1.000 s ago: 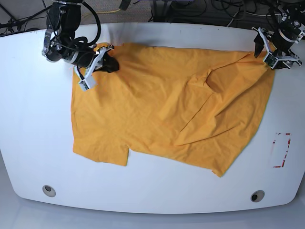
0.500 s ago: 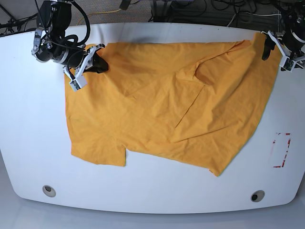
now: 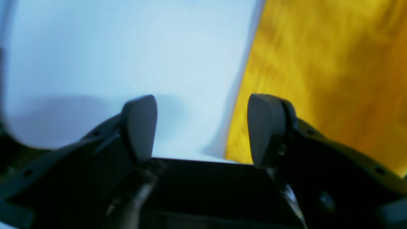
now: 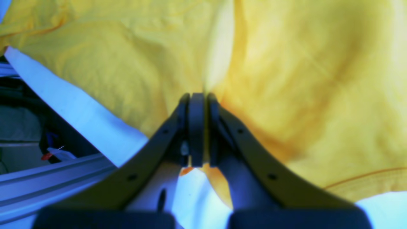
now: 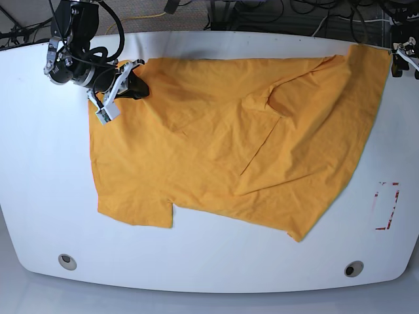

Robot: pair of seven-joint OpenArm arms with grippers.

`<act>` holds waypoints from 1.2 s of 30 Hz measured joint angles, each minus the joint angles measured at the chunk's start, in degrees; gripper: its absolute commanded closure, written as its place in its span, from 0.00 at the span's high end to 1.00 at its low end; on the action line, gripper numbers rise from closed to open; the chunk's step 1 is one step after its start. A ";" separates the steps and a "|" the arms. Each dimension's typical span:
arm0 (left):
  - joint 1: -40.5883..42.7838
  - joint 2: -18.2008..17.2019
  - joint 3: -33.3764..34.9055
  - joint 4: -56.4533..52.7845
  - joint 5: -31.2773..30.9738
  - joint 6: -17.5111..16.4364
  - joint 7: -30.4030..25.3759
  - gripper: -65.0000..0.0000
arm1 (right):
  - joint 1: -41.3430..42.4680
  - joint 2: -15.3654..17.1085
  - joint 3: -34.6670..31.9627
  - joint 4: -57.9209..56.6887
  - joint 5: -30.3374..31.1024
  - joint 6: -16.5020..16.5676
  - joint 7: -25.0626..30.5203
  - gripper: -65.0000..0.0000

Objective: Fold the T-shirt properly
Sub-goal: 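Adjust grips on the shirt edge with both grippers, smoothing it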

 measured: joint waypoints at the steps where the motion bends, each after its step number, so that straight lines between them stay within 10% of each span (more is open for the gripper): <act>1: -0.17 0.04 0.11 -1.14 -0.52 -0.13 -0.04 0.64 | 0.02 -0.02 -0.02 0.00 0.00 0.00 -0.02 0.00; 19: 1.44 -0.28 10.75 -5.16 -5.90 0.20 -3.34 0.61 | 0.09 -0.22 -0.31 0.00 0.00 0.00 -0.04 0.00; 28: 1.25 -0.20 13.42 -5.22 -7.06 0.07 -4.22 0.08 | -0.02 -0.22 -0.17 0.00 0.00 0.00 -0.04 0.00; 36: 0.92 0.07 13.90 -4.98 -7.61 -0.17 -4.22 0.00 | 0.02 -0.22 -0.15 0.00 0.00 0.00 -0.04 0.00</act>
